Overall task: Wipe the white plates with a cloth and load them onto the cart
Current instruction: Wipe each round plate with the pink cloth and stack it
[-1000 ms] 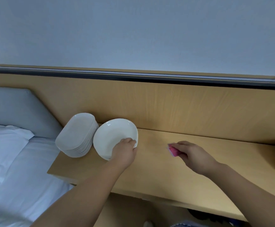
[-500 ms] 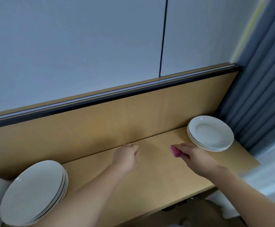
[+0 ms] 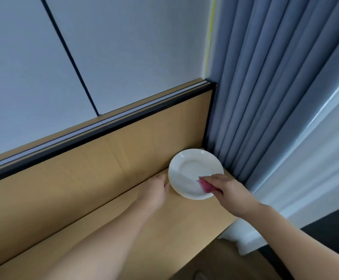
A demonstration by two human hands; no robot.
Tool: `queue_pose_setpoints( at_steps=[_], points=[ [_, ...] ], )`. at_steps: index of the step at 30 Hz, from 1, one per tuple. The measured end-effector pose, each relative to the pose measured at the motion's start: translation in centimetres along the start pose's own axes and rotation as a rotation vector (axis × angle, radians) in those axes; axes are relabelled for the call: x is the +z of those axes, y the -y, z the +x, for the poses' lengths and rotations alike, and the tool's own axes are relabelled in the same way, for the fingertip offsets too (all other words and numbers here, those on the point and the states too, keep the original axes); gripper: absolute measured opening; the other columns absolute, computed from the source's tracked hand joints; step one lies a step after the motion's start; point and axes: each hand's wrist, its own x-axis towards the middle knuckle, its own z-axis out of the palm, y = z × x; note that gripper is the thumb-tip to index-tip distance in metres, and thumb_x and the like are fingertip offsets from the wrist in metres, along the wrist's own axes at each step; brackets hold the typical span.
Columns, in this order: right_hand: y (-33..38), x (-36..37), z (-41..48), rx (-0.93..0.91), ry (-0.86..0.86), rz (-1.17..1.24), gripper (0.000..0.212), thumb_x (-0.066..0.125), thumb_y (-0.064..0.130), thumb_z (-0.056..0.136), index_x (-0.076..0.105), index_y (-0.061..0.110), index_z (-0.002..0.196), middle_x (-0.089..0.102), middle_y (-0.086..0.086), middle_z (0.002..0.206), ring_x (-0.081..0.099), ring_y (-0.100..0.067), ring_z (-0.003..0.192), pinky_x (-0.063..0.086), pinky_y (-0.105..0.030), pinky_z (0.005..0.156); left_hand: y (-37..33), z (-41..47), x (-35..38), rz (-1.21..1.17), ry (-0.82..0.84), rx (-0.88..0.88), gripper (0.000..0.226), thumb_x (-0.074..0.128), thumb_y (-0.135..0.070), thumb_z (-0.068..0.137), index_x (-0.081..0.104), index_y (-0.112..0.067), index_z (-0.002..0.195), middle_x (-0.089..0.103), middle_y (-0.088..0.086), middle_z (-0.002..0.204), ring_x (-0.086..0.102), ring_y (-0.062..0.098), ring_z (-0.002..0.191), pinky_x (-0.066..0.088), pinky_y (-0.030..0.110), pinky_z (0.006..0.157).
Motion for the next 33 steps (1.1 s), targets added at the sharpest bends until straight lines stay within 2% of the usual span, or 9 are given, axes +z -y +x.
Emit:
queue_pose_setpoints(
  at_steps=[2, 7, 11, 14, 19, 26, 30, 33],
  points=[
    [-1.8, -0.4, 0.7, -0.002, 0.006, -0.002, 0.043, 0.054, 0.013, 0.095, 0.054, 0.027, 0.136, 0.059, 0.011, 0.124, 0.056, -0.015, 0.112, 0.047, -0.033, 0.097, -1.2, 1.8, 0.9, -0.046, -0.001, -0.020, 0.031, 0.041, -0.036, 0.100, 0.050, -0.019, 0.125, 0.066, 0.001, 0.100, 0.059, 0.020, 0.082, 0.036, 0.029, 0.062],
    [-4.6, -1.0, 1.8, -0.005, 0.002, 0.023, 0.043, 0.055, 0.011, 0.095, 0.055, 0.024, 0.136, 0.059, 0.009, 0.128, 0.056, -0.016, 0.114, 0.046, -0.035, 0.099, -3.1, 5.0, 3.2, 0.077, 0.012, -0.142, 0.037, 0.041, -0.041, 0.100, 0.048, -0.008, 0.114, 0.065, 0.007, 0.101, 0.064, 0.024, 0.087, 0.037, 0.029, 0.060],
    [-6.0, -1.1, 2.1, -0.006, 0.026, 0.045, 0.042, 0.055, 0.014, 0.096, 0.055, 0.025, 0.136, 0.057, 0.009, 0.132, 0.055, -0.016, 0.118, 0.045, -0.036, 0.101, -3.7, 6.6, 4.4, -0.063, 0.056, -0.274, 0.035, 0.051, -0.035, 0.097, 0.048, -0.006, 0.116, 0.063, 0.010, 0.110, 0.063, 0.026, 0.094, 0.047, 0.032, 0.068],
    [-6.7, -1.3, 2.3, -0.002, 0.017, 0.052, 0.041, 0.055, 0.013, 0.096, 0.055, 0.024, 0.136, 0.057, 0.008, 0.133, 0.054, -0.015, 0.121, 0.044, -0.035, 0.103, -3.5, 7.3, 4.7, -0.221, 0.063, -0.417, 0.038, 0.060, -0.027, 0.093, 0.047, -0.004, 0.121, 0.058, 0.012, 0.118, 0.062, 0.029, 0.100, 0.043, 0.032, 0.068],
    [-7.3, -1.4, 2.6, 0.013, 0.028, 0.054, 0.041, 0.055, 0.011, 0.096, 0.055, 0.022, 0.136, 0.057, 0.006, 0.134, 0.054, -0.018, 0.120, 0.043, -0.036, 0.103, -3.7, 8.1, 4.9, -0.166, 0.106, -0.443, 0.037, 0.059, -0.021, 0.094, 0.046, -0.003, 0.124, 0.055, 0.013, 0.126, 0.060, 0.029, 0.107, 0.040, 0.030, 0.070],
    [-7.1, -0.9, 3.2, -0.014, 0.044, 0.063, 0.042, 0.056, 0.011, 0.096, 0.055, 0.022, 0.136, 0.057, 0.006, 0.133, 0.055, -0.018, 0.119, 0.045, -0.037, 0.102, -3.8, 7.9, 4.7, -0.147, 0.078, -0.459, 0.025, 0.056, -0.012, 0.092, 0.046, -0.005, 0.114, 0.056, 0.011, 0.116, 0.062, 0.028, 0.095, 0.046, 0.032, 0.067],
    [-6.8, -0.8, 3.4, -0.025, 0.041, 0.068, 0.042, 0.057, 0.012, 0.096, 0.055, 0.022, 0.136, 0.057, 0.005, 0.133, 0.054, -0.018, 0.120, 0.045, -0.037, 0.102, -4.3, 8.0, 4.1, -0.111, 0.084, -0.487, 0.031, 0.056, -0.007, 0.091, 0.043, -0.004, 0.119, 0.052, 0.012, 0.121, 0.063, 0.029, 0.096, 0.044, 0.032, 0.064],
    [-6.8, -0.8, 3.4, -0.028, 0.038, 0.070, 0.042, 0.057, 0.011, 0.095, 0.056, 0.022, 0.135, 0.058, 0.005, 0.132, 0.055, -0.018, 0.120, 0.045, -0.037, 0.101, -4.3, 8.5, 3.9, -0.157, 0.106, -0.531, 0.033, 0.056, -0.004, 0.088, 0.043, -0.003, 0.118, 0.057, 0.012, 0.118, 0.063, 0.029, 0.099, 0.049, 0.032, 0.068]
  ],
)
